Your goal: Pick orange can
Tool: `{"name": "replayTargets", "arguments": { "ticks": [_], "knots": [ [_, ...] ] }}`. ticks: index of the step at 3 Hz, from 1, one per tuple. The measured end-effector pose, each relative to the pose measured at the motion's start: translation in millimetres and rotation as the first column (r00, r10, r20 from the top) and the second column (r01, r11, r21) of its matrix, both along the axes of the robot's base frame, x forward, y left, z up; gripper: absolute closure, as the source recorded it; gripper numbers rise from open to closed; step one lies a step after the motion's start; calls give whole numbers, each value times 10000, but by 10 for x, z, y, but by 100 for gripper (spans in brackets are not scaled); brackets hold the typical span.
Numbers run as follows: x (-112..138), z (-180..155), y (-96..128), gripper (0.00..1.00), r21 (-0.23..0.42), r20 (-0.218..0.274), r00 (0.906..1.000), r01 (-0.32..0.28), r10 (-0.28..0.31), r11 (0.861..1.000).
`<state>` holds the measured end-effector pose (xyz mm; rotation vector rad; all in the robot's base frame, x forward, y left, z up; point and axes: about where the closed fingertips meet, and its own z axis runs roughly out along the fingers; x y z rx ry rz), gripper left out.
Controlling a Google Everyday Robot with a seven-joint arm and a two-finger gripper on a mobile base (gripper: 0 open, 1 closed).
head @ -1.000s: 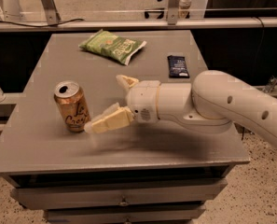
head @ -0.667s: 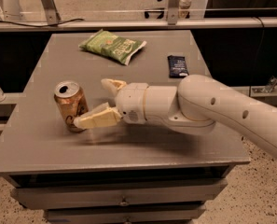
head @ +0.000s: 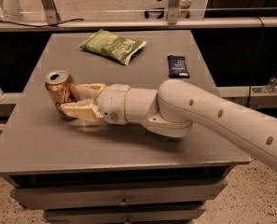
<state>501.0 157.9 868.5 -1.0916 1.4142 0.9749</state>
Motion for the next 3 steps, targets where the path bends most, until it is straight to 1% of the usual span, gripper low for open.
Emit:
{"name": "replayTargets", "arguments": {
  "ticks": [1,3],
  "knots": [
    [2,23,77,64,213,-30,10000,0,1,9998],
    [-2,45,130,18,372,-30,10000,26,-25,9993]
  ]
}}
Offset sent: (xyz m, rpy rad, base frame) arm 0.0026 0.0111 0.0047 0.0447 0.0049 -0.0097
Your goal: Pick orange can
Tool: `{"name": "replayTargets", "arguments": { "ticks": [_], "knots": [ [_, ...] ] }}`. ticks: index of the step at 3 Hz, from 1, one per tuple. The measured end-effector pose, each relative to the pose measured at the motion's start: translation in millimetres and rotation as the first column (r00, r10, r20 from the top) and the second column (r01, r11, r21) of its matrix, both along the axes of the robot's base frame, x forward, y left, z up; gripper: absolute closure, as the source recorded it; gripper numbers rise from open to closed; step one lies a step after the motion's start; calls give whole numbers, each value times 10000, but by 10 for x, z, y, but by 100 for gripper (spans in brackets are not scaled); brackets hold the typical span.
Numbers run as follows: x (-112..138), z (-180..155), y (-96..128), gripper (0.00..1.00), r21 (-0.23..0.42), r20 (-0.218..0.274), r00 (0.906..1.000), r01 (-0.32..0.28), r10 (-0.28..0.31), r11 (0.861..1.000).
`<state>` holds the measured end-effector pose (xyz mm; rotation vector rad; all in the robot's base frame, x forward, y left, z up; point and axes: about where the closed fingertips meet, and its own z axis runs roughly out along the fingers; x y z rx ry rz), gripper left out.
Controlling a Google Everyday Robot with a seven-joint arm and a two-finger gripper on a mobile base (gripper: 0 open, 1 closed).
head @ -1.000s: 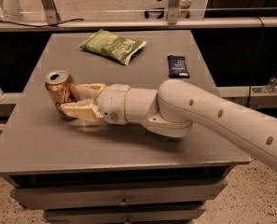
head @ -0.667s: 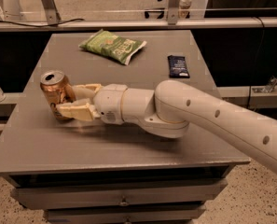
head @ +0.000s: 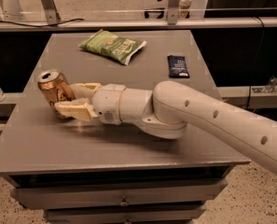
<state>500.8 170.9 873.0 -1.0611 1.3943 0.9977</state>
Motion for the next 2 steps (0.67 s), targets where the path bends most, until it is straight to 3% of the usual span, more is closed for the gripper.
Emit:
{"name": "replayTargets", "arguments": {
  "ticks": [1,2],
  "knots": [
    [-11,-10,14,0,43,-6,10000,25,-25,10000],
    [-4,-6,41,0,82,16,10000,-1,1,10000]
  ]
}}
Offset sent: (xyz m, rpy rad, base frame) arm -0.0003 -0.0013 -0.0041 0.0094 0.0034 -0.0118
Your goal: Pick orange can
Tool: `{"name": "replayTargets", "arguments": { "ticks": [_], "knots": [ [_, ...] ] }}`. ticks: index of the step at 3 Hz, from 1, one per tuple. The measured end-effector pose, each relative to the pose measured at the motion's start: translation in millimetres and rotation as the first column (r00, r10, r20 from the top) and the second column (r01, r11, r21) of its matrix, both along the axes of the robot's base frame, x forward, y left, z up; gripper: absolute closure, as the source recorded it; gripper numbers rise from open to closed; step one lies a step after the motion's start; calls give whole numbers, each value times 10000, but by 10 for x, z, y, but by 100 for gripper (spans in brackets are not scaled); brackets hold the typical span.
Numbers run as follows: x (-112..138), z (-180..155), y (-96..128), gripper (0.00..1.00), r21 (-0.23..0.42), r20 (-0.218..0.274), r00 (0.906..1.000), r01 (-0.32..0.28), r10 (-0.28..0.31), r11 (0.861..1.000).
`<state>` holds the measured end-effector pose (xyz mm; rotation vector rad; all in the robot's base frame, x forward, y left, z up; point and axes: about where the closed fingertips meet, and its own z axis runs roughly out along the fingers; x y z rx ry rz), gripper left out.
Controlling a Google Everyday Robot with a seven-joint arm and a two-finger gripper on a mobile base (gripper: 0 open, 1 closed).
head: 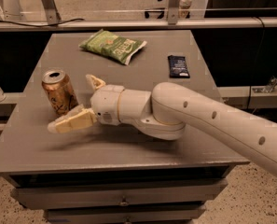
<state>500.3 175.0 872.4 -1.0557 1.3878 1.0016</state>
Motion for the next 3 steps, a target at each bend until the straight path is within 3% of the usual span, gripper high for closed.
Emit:
{"name": "replayTargets", "arguments": {
  "ticks": [1,3],
  "knots": [
    [32,14,81,0,124,64,10000,-74,73,9999],
    [59,15,161,42,306,142,9998,-114,110,9995]
  ]
}}
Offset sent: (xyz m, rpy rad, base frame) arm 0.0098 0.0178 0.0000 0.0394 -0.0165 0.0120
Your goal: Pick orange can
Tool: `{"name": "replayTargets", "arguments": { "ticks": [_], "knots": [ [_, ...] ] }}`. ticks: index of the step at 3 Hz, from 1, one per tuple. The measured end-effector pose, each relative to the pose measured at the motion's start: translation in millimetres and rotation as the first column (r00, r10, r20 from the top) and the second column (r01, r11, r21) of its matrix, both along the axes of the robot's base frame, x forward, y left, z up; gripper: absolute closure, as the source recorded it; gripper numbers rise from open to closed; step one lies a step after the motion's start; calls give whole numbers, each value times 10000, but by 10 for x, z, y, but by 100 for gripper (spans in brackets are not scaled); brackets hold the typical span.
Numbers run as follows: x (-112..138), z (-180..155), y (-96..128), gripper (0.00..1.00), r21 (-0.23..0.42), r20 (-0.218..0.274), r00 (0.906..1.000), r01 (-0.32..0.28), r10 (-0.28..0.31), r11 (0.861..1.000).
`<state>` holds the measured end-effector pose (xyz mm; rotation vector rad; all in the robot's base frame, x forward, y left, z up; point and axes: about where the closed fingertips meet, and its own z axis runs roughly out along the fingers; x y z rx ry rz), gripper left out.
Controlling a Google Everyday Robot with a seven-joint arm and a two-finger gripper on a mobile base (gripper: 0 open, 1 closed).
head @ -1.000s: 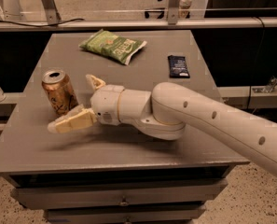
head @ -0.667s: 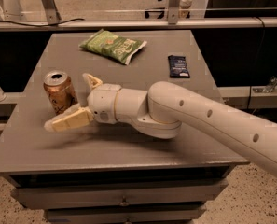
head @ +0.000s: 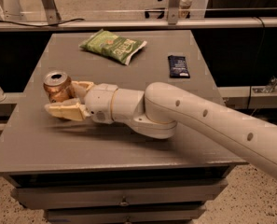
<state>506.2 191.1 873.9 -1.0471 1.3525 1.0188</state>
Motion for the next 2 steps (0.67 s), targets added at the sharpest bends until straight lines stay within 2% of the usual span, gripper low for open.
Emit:
{"name": "replayTargets", "arguments": {
  "ticks": [1,2],
  "knots": [
    [18,40,1,64,2,52,10000,31,-31,10000],
    [120,259,-23,88,-17,200,9995,233,-233,9997]
  ]
}}
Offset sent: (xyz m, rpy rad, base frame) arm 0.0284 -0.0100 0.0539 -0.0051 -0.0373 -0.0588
